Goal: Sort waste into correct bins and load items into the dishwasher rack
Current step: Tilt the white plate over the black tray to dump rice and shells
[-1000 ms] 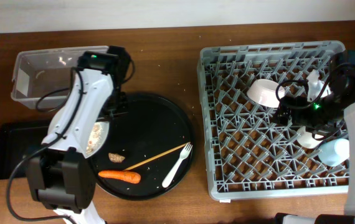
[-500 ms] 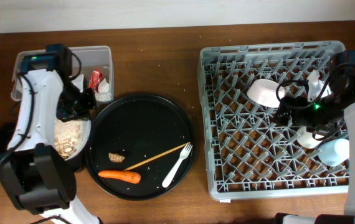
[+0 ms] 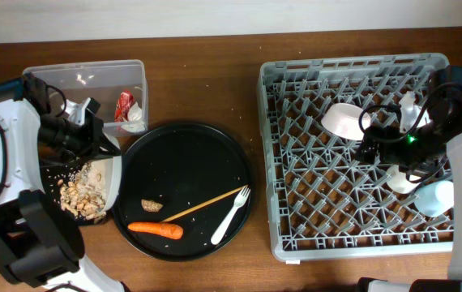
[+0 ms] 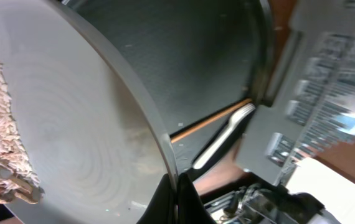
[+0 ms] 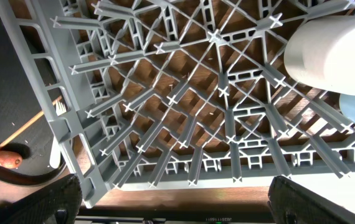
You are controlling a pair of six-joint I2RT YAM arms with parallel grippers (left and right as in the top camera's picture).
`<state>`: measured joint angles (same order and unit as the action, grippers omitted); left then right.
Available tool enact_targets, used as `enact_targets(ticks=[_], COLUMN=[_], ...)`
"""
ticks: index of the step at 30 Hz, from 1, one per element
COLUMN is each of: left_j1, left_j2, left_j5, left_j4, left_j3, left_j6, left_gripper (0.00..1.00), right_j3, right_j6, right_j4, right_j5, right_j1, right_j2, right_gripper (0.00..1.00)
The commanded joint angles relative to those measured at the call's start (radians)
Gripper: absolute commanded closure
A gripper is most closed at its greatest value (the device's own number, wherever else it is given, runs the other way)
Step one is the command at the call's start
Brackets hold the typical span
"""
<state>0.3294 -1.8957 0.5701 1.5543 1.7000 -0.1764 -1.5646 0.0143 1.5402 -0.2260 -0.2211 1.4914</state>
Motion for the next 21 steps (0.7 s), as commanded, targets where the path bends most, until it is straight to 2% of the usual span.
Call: enact_targets(ticks=[1, 4, 6, 13, 21], left_j1=[0.043, 0.063, 0.078, 0.135, 0.253], left_j2=[0.028, 0.028, 0.028, 0.028, 0.028], left_j5=[0.108, 0.198, 0.205, 0.359, 0.424], left_j4=[0.015, 0.047, 0.053, 0.104, 0.132], left_j3=[0.021, 0.021, 0.021, 0.021, -0.043], left_j6=[-0.071, -0.152, -0.159, -0.343, -0.425], left_gripper=[0.99, 1.0, 1.0, 1.0, 0.99], right_j3=[0.007, 0.007, 0.007, 0.007, 0.007], right_j6=[-0.011, -0.011, -0.011, -0.011, -0.011], right_j4=[0.0, -0.003, -0.003, -0.002, -0.002], right_j5=[0.013, 0.014, 0.015, 0.018, 0.021], right_j1=[-0.003, -0.003, -0.003, -0.003, -0.003], right_j2=[-0.011, -0.011, -0.011, -0.011, -0.011], right_gripper=[0.02, 0.02, 0.01, 0.02, 0.02])
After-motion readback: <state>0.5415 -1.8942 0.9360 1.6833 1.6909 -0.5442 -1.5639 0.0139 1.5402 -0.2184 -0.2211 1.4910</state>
